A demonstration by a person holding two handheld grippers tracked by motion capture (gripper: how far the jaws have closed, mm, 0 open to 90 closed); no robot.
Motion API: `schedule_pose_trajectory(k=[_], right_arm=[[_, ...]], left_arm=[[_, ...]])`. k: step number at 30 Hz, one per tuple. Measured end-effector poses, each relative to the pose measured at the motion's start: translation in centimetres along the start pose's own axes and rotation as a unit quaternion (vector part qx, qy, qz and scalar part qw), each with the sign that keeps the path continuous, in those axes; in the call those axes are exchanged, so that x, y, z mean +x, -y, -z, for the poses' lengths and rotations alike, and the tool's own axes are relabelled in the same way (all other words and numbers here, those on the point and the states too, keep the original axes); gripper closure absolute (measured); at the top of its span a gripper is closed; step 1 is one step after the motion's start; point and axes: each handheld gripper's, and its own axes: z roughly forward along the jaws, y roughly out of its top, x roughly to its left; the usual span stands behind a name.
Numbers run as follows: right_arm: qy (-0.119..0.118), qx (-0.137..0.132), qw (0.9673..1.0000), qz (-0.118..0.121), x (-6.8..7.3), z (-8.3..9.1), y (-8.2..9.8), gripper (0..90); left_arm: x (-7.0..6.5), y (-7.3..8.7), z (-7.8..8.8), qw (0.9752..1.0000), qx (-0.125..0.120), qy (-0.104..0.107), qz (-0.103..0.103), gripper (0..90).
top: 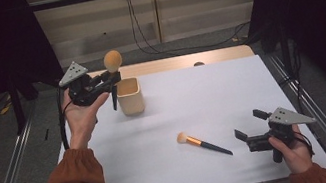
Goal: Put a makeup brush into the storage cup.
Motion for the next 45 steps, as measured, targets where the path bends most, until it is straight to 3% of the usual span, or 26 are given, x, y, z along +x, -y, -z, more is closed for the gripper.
schedule_pose_trajectory(k=[7, 19, 25, 37, 45], right_arm=[[0.001, -0.001, 1.0000, 0.001, 0.0, 0.0, 0.0, 0.0], [-0.010, -0.009, 0.9999, 0.002, 0.0, 0.1, 0.0, 0.0], [-0.005, -0.008, 1.0000, 0.000, 0.0, 0.1, 0.0, 0.0], [-0.002, -0.006, 1.0000, -0.002, -0.1, 0.2, 0.0, 0.0], [-0.002, -0.006, 1.0000, -0.002, -0.1, 0.2, 0.0, 0.0]], left_arm=[[0.9, -1.1, 0.1, 0.9998, -0.004, -0.017, -0.001, 66.5], [1.2, -2.5, -1.0, 0.9993, -0.031, -0.016, 0.009, 66.4], [1.4, -2.6, -2.1, 0.9985, -0.052, -0.015, 0.009, 66.4], [1.6, -2.0, -4.0, 0.9989, -0.042, -0.021, -0.006, 66.4], [2.3, -1.1, -4.4, 0.9988, -0.042, -0.026, -0.001, 66.4]])
